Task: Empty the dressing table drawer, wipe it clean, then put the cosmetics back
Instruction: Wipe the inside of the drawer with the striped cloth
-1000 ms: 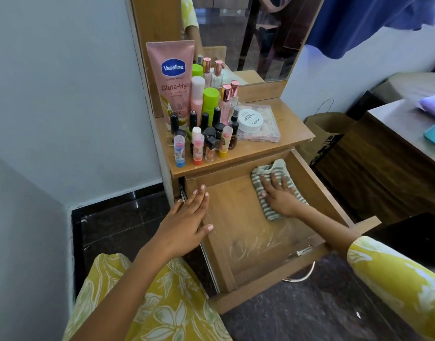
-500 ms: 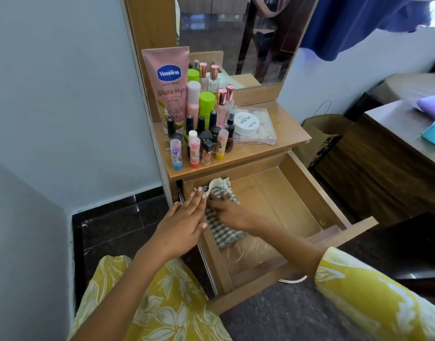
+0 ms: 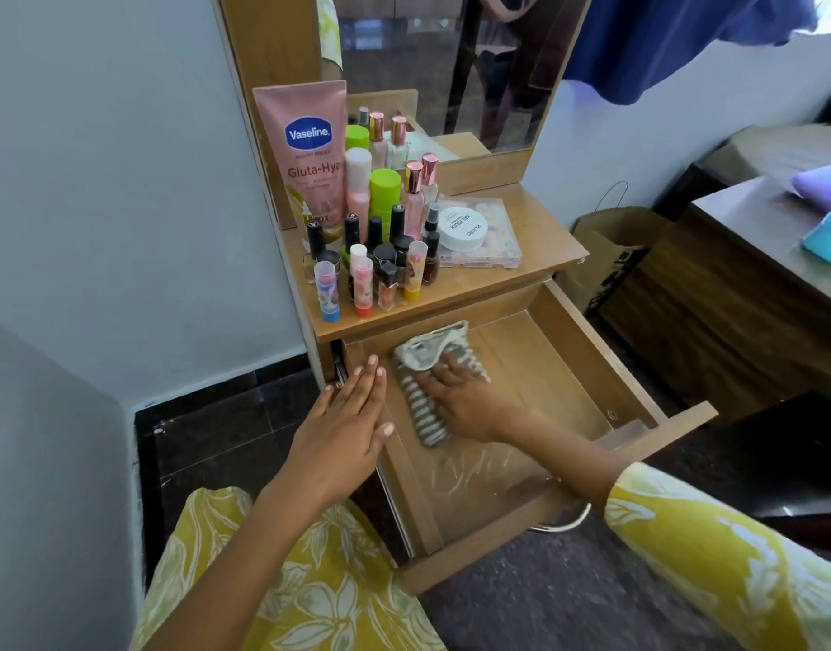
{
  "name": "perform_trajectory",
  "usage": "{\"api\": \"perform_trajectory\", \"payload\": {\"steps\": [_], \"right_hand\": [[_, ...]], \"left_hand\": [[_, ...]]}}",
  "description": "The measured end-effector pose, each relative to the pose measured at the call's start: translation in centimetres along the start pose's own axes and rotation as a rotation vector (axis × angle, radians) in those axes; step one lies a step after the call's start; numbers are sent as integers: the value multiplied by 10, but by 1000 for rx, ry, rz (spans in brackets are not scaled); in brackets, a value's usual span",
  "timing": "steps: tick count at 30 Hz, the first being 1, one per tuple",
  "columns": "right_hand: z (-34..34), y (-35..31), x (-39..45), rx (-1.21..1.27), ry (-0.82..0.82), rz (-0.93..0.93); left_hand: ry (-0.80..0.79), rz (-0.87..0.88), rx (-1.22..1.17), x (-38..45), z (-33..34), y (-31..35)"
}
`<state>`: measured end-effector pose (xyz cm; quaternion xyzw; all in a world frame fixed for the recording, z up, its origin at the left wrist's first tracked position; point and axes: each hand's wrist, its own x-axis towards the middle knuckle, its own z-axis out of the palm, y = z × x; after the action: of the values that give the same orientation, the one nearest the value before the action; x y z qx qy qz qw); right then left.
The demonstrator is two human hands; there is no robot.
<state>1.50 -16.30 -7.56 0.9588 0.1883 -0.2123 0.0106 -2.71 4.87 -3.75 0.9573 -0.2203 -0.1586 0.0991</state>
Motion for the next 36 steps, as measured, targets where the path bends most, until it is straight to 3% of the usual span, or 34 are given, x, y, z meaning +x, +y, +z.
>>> {"api": "perform_trajectory", "payload": {"steps": [2,5,9,16,20,24,29,32,36], "right_hand": [[-5,38,-10,17,-15,122],[-17,85,-29,252,-110,271],[-15,75,-31,370,-148,287],[6,-13,-10,185,-189,-90],[5,-9,-2,116,-114,-124],[5,40,-8,125,-81,64],[0,83,-27,380,-156,362],[1,55,-27,344,-183,300],[6,7,-21,173,-197,36]], "left_hand": [[-9,6,1,0,0,-1],[-19,14,4,0,1,-2],[-13,9,10,0,1,1],[28,-27,5,-2,2,8],[66,-56,10,-3,4,11],[84,-51,17,-4,5,11],[59,-65,49,-3,3,15],[30,-82,38,1,1,18],[25,-86,24,6,-2,20]]}}
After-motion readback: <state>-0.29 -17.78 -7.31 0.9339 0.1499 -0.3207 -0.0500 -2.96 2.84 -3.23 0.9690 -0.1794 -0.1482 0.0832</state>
